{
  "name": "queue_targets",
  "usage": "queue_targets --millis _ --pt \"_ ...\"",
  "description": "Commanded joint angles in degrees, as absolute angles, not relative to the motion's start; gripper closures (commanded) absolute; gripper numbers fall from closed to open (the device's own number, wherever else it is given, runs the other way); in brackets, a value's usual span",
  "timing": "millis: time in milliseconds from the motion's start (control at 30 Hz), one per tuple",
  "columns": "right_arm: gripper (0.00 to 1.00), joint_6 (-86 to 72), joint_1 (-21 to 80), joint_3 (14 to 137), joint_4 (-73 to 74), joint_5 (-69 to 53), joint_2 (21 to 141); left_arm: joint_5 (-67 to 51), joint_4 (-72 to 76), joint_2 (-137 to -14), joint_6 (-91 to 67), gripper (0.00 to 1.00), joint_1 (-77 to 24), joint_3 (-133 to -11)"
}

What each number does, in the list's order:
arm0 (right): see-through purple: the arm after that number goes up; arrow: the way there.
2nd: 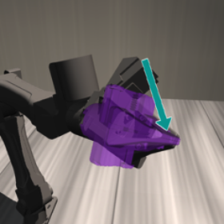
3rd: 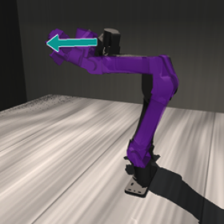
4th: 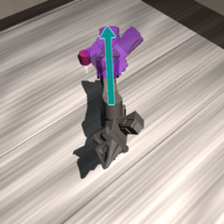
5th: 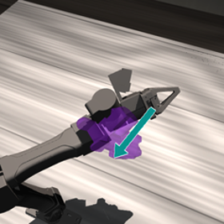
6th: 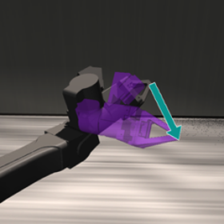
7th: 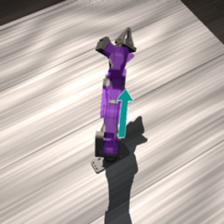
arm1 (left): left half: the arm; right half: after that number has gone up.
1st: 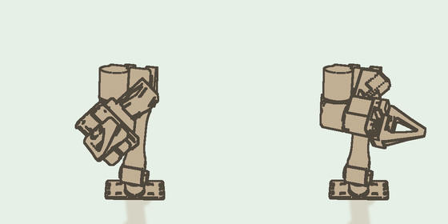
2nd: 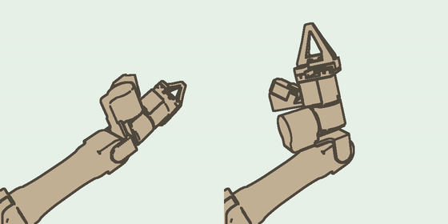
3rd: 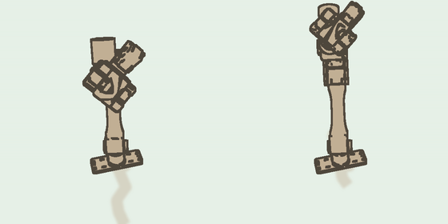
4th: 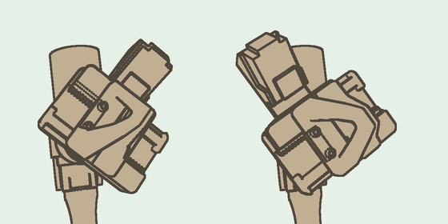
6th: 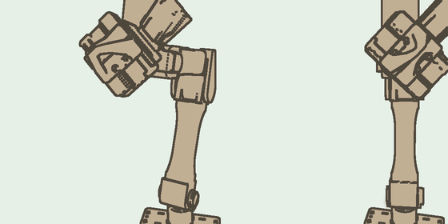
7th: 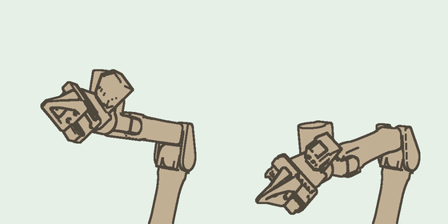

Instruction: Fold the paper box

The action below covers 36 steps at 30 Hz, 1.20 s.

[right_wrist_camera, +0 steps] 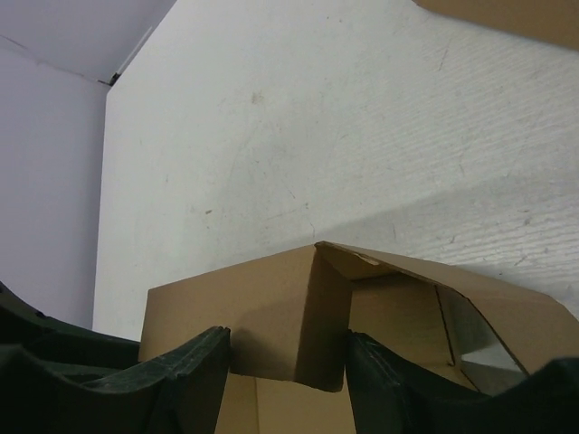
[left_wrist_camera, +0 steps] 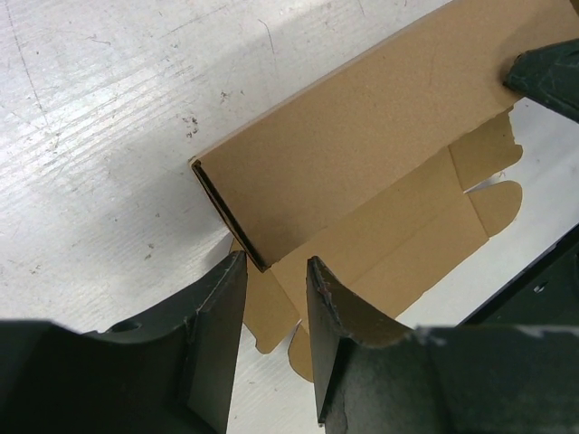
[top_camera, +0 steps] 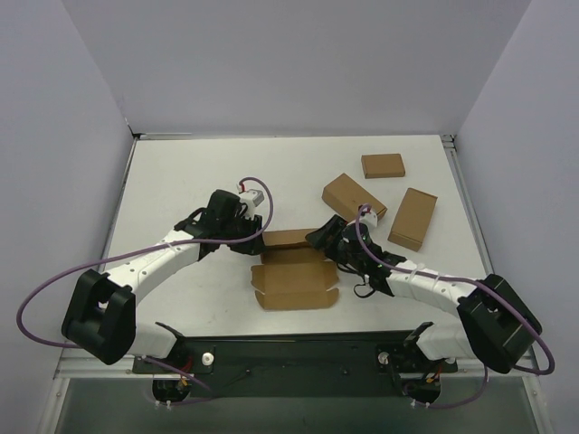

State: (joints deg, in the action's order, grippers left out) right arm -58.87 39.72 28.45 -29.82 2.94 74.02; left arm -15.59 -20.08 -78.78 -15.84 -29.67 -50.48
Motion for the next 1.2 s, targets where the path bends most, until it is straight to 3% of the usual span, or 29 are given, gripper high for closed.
queue_targets --millis 0,433,500,600,667,700,800,1033,1167 --pt "0.5 -59.85 39.29 28.48 -37.44 1.14 74.71 -15.56 -19.95 -78.13 -15.03 0.57 -30.15 -51.24" --pt "0.88 -62.22 39.46 24.96 -46.58 2.63 77.61 -16.08 -19.34 -78.22 -15.12 0.58 -30.94 -50.98" --pt "0.89 -62.49 39.46 24.61 -47.37 2.81 77.96 -16.0 -19.51 -78.49 -15.12 0.58 -30.94 -51.06" --pt "0.84 -62.14 39.46 24.08 -47.46 2.64 77.26 -15.38 -19.86 -78.66 -15.12 0.58 -30.94 -51.24" --pt "0.64 -61.53 39.55 23.65 -45.98 2.64 75.6 -14.77 -20.13 -78.84 -15.2 0.58 -30.94 -51.33" --pt "0.49 -60.65 39.46 23.47 -45.1 2.64 74.8 -14.59 -20.13 -78.66 -15.21 0.58 -30.94 -51.24" --pt "0.38 -58.11 39.55 22.33 -40.44 2.9 70.95 -14.24 -20.21 -78.75 -15.29 0.58 -30.94 -51.42" --pt "0.38 -53.01 40.08 17.15 -29.47 7.02 60.57 -14.85 -19.95 -79.01 -15.47 0.58 -30.94 -51.42" --pt "0.51 -49.14 39.99 17.14 -25.06 10.1 58.53 -14.85 -19.95 -78.93 -15.47 0.58 -30.94 -51.24"
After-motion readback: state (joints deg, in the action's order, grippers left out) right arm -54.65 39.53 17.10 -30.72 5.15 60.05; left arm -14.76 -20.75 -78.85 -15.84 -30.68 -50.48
